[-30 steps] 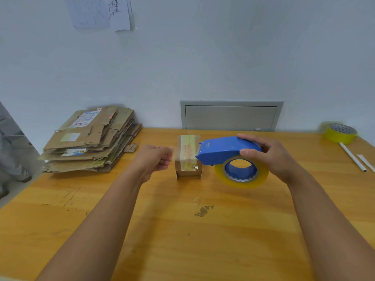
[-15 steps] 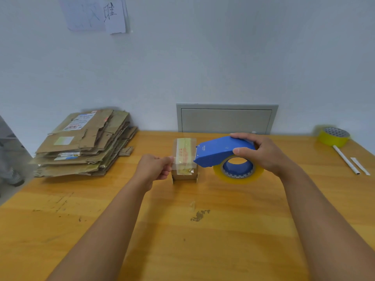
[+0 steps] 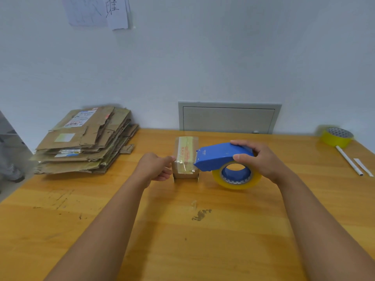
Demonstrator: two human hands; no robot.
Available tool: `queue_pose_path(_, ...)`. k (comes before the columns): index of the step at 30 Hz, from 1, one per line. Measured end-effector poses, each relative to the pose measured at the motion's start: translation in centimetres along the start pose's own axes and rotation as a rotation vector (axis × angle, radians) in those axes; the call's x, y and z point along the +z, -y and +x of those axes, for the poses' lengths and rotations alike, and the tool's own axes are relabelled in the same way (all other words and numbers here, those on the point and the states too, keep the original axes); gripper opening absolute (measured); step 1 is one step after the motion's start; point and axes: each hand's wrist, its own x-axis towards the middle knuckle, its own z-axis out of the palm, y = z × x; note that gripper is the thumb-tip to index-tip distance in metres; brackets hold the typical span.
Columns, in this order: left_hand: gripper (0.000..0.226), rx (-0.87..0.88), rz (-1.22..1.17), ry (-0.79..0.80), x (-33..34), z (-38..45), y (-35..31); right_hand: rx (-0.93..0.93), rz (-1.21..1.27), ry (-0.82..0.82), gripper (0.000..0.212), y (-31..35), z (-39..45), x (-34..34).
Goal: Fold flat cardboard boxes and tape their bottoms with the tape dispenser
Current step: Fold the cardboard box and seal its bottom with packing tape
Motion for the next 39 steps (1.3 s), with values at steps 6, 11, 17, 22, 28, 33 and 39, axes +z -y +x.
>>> queue_pose_path(6, 0.059, 0.379, 0.519, -0.384, 1.5, -0.7, 1.7, 0.009, 0.02, -0.021, 0.04, -0.7, 0.0, 0.6)
queue_pose_path(11, 0.066, 0.96, 0.844, -0.228, 3.9, -1.6, 3.5, 0.023, 0.044, -0.025, 0.032, -0.7, 0.0, 1.0)
queue_pose_path(17, 0.056, 1.133, 0.895, -0.352, 2.3, 0.3, 3.6, 0.032, 0.036, -0.044, 0.03, -0.4, -0.4, 2.3)
queue_pose_path(22, 0.059, 1.143, 0.867, -0.343, 2.5, 0.1, 3.8, 0.013, -0.004, -0.068, 0.034, -0.1, -0.5, 3.5)
queue_pose_path(28, 0.067, 0.993, 0.731, -0.341, 4.2, -0.2, 3.9, 0.043, 0.032, -0.059, 0.034, -0.4, -1.1, 3.5)
queue_pose_path(33, 0.043, 0.951, 0.6, -0.473, 5.6, 0.1, 3.9, 0.059, 0.068, -0.081, 0.035, -0.5, -1.2, 3.4)
queue_pose_path(39, 0.044, 0.967, 0.596, -0.504, 6.2, 0.5, 4.1, 0.063, 0.092, -0.08, 0.038, -0.7, -1.6, 2.5)
